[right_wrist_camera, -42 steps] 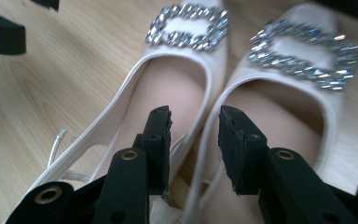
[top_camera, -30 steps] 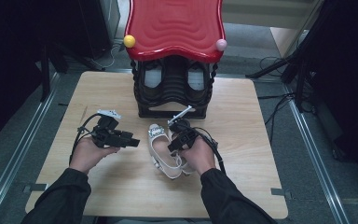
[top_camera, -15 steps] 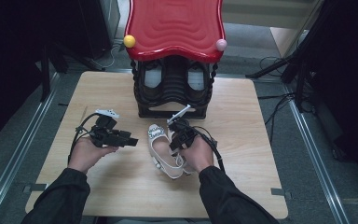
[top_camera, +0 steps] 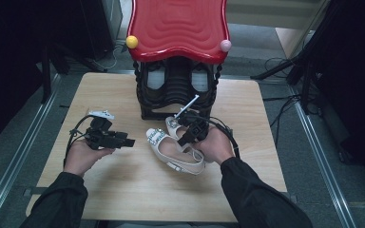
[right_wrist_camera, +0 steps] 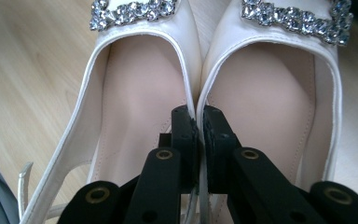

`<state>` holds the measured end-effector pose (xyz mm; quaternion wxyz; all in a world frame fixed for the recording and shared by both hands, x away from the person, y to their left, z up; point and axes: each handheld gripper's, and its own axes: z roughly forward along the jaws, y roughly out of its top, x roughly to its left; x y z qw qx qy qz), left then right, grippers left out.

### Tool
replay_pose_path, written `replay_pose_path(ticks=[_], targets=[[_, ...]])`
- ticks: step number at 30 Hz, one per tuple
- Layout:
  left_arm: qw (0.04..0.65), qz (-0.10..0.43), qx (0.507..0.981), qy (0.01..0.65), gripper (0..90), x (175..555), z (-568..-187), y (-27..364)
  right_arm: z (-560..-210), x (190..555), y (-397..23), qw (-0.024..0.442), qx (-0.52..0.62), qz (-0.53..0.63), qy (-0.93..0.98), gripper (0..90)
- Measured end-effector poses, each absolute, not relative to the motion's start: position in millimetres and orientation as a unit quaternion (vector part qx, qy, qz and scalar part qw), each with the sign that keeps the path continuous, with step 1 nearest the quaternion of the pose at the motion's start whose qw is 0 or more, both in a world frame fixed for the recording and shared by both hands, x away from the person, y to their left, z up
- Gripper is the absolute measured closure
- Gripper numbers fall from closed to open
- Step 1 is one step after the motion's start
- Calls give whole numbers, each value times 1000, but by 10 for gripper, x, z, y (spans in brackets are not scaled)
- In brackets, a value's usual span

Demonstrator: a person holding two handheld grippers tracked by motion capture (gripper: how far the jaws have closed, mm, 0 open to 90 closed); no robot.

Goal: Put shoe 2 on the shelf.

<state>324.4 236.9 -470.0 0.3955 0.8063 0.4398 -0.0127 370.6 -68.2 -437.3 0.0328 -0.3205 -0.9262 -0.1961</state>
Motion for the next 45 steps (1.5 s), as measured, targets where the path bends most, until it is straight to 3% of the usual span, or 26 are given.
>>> replay_pose_path(ticks=[6, 16, 21, 31, 45], targets=[[394, -6, 803, 448, 455, 3187, -4705, 2461, -4237, 3739, -657, 15, -244, -198, -949, 860], [396, -2, 794, 461, 457, 3103, -4729, 2572, -3994, 3767, -623, 59, -138, -205, -967, 859], [395, 2, 791, 466, 457, 3066, -4730, 2613, -3854, 3746, -606, 65, -128, -207, -968, 859], [396, -2, 792, 466, 459, 3052, -4735, 2624, -3225, 3668, -604, 50, -126, -252, -958, 859], [395, -3, 793, 464, 460, 3062, -4739, 2602, -2491, 3702, -845, 40, -169, -399, -900, 861]])
